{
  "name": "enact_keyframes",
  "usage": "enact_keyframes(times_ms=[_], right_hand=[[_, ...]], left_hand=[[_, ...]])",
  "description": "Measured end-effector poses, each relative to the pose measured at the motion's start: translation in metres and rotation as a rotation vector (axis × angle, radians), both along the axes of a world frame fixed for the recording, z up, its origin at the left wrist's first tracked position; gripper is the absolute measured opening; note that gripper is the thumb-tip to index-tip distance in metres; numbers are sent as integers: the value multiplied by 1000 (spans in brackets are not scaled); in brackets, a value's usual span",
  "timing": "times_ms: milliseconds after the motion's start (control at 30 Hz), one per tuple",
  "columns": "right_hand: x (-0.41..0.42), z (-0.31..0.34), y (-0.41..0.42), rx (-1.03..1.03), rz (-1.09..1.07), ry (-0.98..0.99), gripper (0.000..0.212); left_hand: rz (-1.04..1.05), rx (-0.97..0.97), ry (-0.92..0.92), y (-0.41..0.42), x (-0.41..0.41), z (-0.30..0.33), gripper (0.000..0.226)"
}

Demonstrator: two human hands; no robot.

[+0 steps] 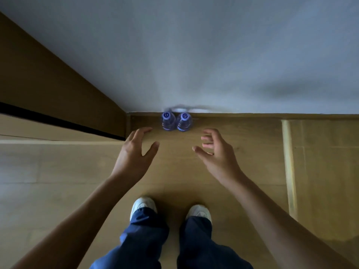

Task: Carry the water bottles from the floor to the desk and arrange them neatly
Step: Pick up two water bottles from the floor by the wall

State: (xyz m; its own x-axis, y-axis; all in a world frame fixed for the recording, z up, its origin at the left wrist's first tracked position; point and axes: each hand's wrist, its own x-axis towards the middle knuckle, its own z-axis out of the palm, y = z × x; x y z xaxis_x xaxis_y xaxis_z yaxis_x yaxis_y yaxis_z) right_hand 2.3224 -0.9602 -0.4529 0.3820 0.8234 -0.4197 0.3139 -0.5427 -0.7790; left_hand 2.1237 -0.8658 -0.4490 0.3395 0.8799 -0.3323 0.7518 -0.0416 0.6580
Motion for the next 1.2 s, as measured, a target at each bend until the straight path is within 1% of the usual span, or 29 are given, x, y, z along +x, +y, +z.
enact_keyframes(times_ms=[167,300,400,467,567,667,800,933,1000,1067,1200], right_hand=[[8,-112,22,50,-7,13,61],[17,-181,45,125,-4,-11,63],[24,-214,62,218,27,-40,60],[28,-231,73,254,42,-44,53],[28,-248,89,303,42,-10,49],[25,-259,102,343,40,11,47],[24,-269,109,405,25,40,49],[25,-271,107,420,26,52,58],[25,-274,107,407,17,78,55],[25,-278,106,384,2,120,49],[28,-280,104,334,2,105,52]], left_hand=[[-88,36,-23,25,11,-103,46],[-99,111,-44,58,19,-168,46],[-104,135,-23,75,23,-203,60],[-126,117,-46,83,28,-221,74],[-175,50,-143,95,37,-240,88],[-200,83,-227,108,42,-258,88],[-239,178,-298,111,48,-271,77],[-236,152,-408,109,53,-279,64],[-236,148,-437,109,53,-283,58],[-236,112,-452,109,53,-286,56],[-285,88,-430,114,50,-287,57]])
